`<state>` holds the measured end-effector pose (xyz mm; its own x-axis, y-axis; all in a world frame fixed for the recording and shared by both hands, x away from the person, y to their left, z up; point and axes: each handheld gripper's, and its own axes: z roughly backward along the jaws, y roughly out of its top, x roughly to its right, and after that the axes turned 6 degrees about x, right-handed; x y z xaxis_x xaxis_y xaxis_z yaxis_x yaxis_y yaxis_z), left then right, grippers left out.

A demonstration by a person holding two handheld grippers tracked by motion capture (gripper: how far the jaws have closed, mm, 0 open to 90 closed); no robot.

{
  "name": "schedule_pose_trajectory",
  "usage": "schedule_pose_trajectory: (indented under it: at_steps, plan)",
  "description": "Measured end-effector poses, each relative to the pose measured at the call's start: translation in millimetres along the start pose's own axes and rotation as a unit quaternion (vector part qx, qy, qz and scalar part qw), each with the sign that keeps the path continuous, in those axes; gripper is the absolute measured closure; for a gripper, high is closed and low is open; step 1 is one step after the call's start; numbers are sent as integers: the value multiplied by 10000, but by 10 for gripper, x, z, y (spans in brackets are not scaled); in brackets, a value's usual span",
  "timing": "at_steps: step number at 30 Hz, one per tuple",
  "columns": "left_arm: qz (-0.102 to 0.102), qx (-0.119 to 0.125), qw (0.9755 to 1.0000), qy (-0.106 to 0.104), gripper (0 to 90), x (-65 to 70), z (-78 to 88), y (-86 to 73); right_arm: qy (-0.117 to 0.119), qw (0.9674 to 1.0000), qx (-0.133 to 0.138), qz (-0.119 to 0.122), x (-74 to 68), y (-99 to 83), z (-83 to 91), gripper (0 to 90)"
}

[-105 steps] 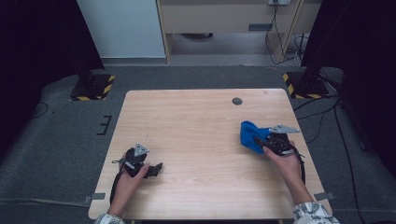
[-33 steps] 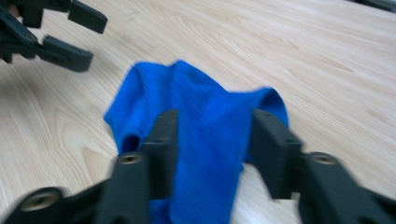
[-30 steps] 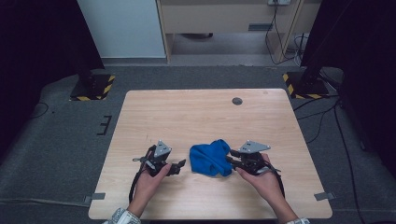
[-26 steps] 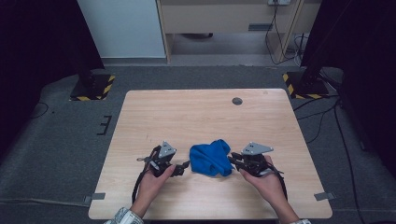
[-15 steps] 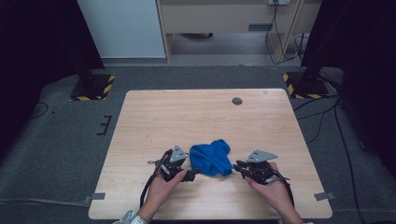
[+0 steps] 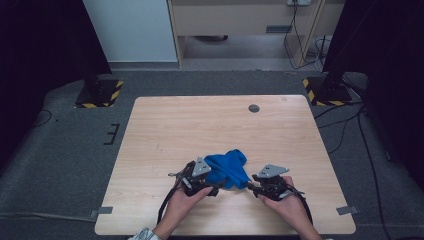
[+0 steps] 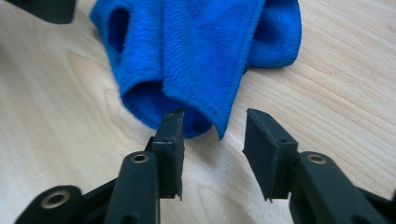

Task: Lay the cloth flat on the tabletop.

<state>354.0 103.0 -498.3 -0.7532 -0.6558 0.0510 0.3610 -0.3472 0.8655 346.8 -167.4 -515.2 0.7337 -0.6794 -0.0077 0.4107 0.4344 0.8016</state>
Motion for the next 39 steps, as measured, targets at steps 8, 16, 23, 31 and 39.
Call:
schedule_pose_trajectory:
  at_steps: [8,16,23,31,39]
  plan:
    - [-159,-62,9999,-12,297,19,-52,11,140,9991,394,118,-73,125,48,879]
    - [-258,-226,9993,129,560,14,-158,23,86,9982,570,146,-121,212,42,885]
    - [-239,-178,9996,25,828,-22,-181,51,-28,9982,594,73,-66,231,33,886]
    - [71,225,9997,-33,846,-112,114,113,-211,9979,609,-90,81,193,115,887]
    - [420,366,9981,277,845,-431,277,50,-322,9981,485,-223,193,140,125,888]
